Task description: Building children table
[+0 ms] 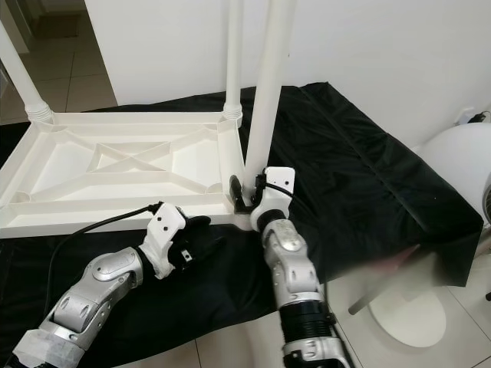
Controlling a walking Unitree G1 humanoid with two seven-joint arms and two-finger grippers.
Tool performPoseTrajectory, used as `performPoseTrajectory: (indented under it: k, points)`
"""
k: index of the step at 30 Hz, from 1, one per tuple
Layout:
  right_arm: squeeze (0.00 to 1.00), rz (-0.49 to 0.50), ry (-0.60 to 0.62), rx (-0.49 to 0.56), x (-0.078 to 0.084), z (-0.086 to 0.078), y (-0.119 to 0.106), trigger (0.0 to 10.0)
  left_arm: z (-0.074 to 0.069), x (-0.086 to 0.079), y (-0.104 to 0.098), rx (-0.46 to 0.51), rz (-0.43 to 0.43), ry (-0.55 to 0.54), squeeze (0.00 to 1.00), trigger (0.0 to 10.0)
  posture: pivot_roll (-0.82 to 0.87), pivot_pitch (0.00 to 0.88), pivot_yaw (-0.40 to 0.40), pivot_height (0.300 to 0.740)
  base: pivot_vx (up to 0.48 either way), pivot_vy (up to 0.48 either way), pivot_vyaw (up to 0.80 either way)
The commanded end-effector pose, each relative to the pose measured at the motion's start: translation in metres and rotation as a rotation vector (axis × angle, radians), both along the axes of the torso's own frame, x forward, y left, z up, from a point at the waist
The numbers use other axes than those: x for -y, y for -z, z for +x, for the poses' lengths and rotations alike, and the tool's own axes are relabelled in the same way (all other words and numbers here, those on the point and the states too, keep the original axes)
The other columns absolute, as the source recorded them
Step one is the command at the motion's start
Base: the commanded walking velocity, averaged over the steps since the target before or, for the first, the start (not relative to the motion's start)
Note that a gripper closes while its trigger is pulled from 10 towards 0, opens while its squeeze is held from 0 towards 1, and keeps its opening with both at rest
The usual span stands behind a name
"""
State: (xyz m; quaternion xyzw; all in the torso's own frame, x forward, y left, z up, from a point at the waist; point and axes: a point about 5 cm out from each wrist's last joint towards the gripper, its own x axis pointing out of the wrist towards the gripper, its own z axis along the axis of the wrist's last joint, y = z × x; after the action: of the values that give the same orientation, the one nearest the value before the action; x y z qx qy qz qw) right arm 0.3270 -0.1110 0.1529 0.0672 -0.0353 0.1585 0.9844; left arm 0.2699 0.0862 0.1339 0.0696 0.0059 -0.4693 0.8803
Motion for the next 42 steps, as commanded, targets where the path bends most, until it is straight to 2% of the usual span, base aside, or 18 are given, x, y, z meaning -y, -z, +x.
performPoseTrajectory:
  k: [1,4,10,19,20,22,35,36,37,38,42]
  points:
    - [0.0,-0.018,-0.079,-0.004,0.003,0.0,0.005,10.0,-0.002,0.0,0.003,-0.012,0.016,0.042,0.0,10.0,-0.05,0.007,-0.016,0.74,0.0,0.0,0.0]
    - [0.0,-0.14,-0.265,0.02,0.011,0.006,0.005,10.0,-0.003,0.001,0.003,-0.012,0.016,0.044,0.0,10.0,-0.05,0.009,-0.016,0.74,0.0,0.0,0.0]
    - [0.0,-0.243,-0.378,0.035,0.016,0.019,0.0,10.0,-0.002,0.0,0.002,-0.01,0.013,0.039,0.0,10.0,-0.05,0.015,-0.016,0.74,0.0,0.0,0.0]
    - [0.0,-0.312,-0.494,0.031,0.012,0.034,-0.005,9.8,-0.001,-0.001,0.001,-0.007,0.011,0.023,0.0,10.0,-0.03,0.022,-0.022,0.74,0.0,0.0,0.0]
    - [0.0,-0.325,-0.509,0.024,0.011,0.035,-0.004,0.4,-0.001,-0.001,0.001,-0.007,0.01,0.021,0.0,10.0,-0.02,0.024,-0.026,0.74,0.0,0.0,0.0]
    - [0.0,-0.339,-0.527,0.017,0.009,0.037,-0.003,0.0,-0.001,-0.002,0.0,-0.006,0.01,0.017,0.0,10.0,-0.02,0.024,-0.026,0.74,0.0,0.0,0.0]
    - [0.0,-0.327,-0.561,-0.014,0.015,0.036,0.008,0.0,-0.003,-0.005,0.001,-0.006,0.01,-0.003,0.0,10.0,-0.01,0.024,-0.032,0.74,0.0,0.0,0.0]
    - [0.0,-0.316,-0.559,-0.017,0.016,0.036,0.009,1.8,-0.003,-0.005,0.001,-0.007,0.011,-0.003,0.0,10.0,-0.01,0.024,-0.032,0.74,0.0,0.0,0.0]
    - [0.0,-0.309,-0.559,-0.018,0.017,0.036,0.01,1.8,-0.003,-0.005,0.001,-0.007,0.011,-0.003,0.0,10.0,-0.01,0.024,-0.032,0.74,0.0,0.0,0.0]
    - [0.0,-0.292,-0.539,-0.022,0.018,0.035,0.01,10.0,-0.003,-0.005,0.001,-0.008,0.012,-0.001,0.0,10.0,-0.02,0.03,-0.029,0.74,0.0,0.0,0.0]
    - [0.0,-0.294,-0.443,-0.036,0.02,0.033,0.014,10.0,-0.003,-0.004,0.001,-0.009,0.011,0.004,0.0,10.0,-0.03,0.031,-0.026,0.74,0.0,0.0,0.0]
